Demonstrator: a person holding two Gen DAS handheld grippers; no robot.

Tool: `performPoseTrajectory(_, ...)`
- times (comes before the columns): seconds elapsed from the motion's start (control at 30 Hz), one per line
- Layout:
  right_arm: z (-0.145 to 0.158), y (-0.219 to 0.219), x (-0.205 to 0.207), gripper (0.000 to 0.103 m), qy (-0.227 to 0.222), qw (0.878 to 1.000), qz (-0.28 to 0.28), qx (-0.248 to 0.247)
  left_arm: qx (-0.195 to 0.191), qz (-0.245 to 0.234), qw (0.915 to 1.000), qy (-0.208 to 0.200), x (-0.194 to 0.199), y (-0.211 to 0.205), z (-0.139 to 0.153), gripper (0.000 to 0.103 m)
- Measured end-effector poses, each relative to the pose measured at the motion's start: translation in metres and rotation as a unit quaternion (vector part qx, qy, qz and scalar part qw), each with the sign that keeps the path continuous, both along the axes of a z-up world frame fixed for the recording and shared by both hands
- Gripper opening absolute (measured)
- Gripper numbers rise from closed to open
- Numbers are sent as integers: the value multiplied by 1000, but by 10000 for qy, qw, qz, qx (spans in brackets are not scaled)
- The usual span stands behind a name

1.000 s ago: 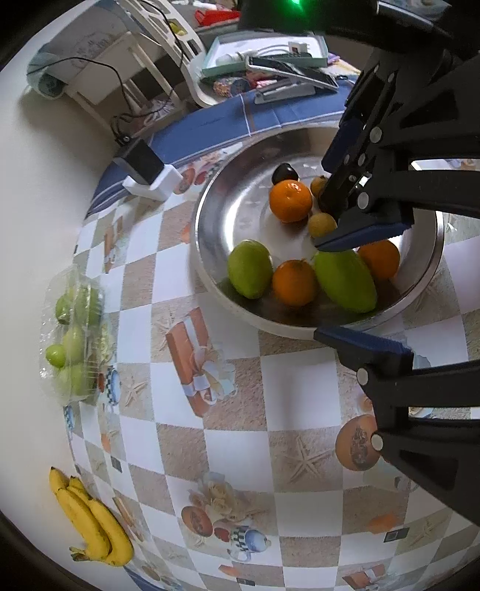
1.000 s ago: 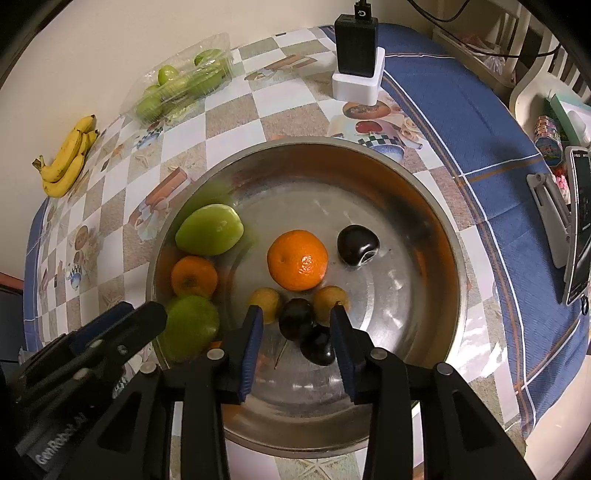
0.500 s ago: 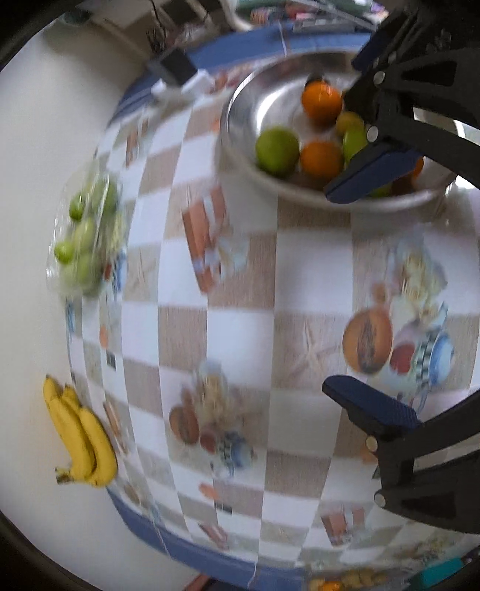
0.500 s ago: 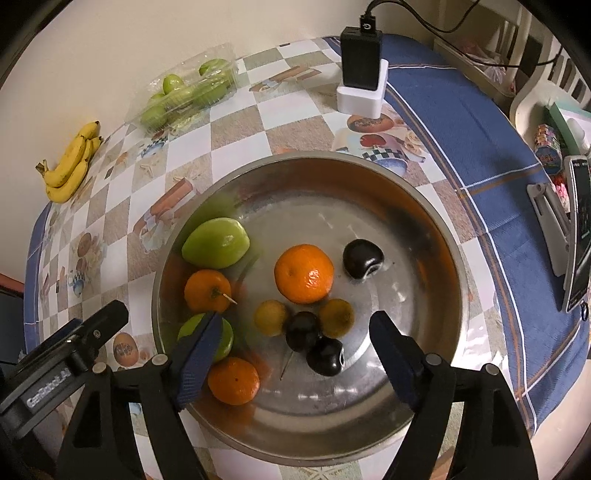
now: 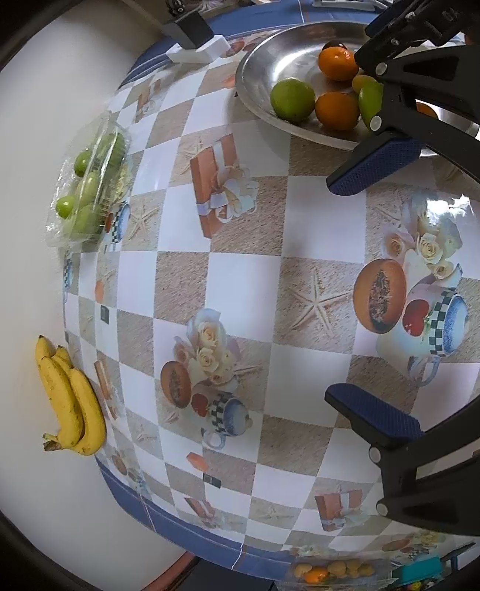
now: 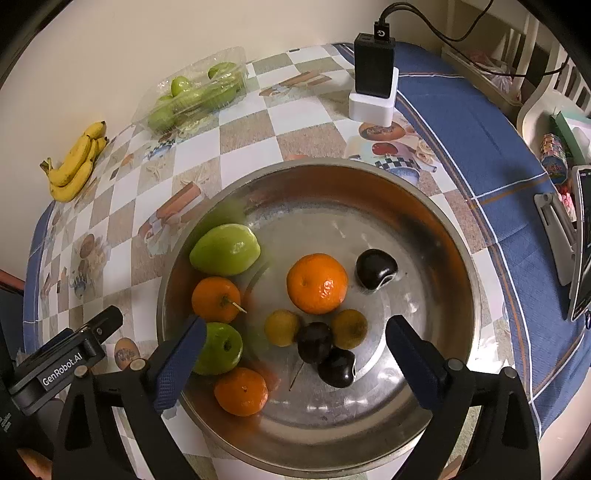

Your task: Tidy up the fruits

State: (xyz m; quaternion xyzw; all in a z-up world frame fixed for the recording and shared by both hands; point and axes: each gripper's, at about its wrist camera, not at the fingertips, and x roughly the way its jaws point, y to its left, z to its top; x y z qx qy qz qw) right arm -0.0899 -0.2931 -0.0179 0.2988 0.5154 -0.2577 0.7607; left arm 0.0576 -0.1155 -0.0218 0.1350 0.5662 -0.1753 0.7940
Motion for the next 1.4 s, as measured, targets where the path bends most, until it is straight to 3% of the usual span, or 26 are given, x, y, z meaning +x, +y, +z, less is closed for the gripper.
performPoseTrajectory(0.3,4,11,5,98,-61,9997,220,-91,-352,67,9991,-228,-1,6,14,103)
performPoseTrajectory(0.47,8,15,3,98,-111,9997,215,-76,-352,85,9990,-263,-4,13,17,103)
performPoseTrajectory(0.83,20,30,-7,98,-197,9986,327,-375,344,808,9952,-429,-10,50,18,103)
performPoseTrajectory(1.4,22,64,-32,98,-174,9965,545,-610,720,462,9948,-560,-57,69,33,103)
